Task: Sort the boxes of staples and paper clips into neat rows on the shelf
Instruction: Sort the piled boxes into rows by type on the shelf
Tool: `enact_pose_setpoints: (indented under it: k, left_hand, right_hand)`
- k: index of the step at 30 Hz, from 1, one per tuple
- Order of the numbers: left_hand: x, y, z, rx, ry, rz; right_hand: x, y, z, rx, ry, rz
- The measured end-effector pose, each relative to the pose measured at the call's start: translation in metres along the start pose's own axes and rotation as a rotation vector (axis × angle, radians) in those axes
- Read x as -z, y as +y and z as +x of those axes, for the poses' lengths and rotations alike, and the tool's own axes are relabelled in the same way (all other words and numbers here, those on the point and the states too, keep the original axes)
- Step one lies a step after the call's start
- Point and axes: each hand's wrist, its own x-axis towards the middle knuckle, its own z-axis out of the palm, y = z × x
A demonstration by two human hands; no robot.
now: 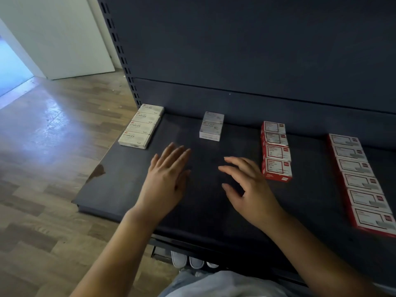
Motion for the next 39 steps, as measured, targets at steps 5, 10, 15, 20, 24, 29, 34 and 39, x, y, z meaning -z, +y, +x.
enact_pose_setpoints:
  k: [5, 10, 15, 20, 24, 29, 34, 39]
  left_hand:
    - [-0.013, 0.053, 0.001, -0.151, -0.025, -0.030]
    - [-0.030, 0.103, 0.010, -0.242, -0.044, 0.015]
    - [-0.050, 0.162, 0.022, -0.308, -0.037, 0.016]
    - [-0.081, 0.228, 0.033, -0.358, -0.072, -0.040]
    - [-0.108, 0.283, 0.038, -0.407, -0.096, -0.075]
    - [-0.141, 0.349, 0.037, -0.452, -0.116, -0.155]
    - [-0.177, 0.401, 0.035, -0.452, -0.156, -0.187]
    - [-0.207, 0.430, 0.034, -0.400, -0.170, -0.140]
  right_hand:
    - [0.027, 0.017, -0.025, -0.042, 0.053, -0.034]
    - [0.067, 0.044, -0.057, -0.080, 0.059, -0.100]
    - [0.118, 0.080, -0.093, -0.125, 0.108, -0.113]
    - [0.175, 0.120, -0.137, -0.198, 0.209, -0.157]
    - [0.217, 0.155, -0.173, -0.273, 0.279, -0.192]
    - [0.264, 0.195, -0.219, -0.348, 0.351, -0.216]
    - [0.297, 0.221, -0.260, -0.450, 0.364, -0.261]
    - [0.309, 0.239, -0.282, -0.565, 0.292, -0.365]
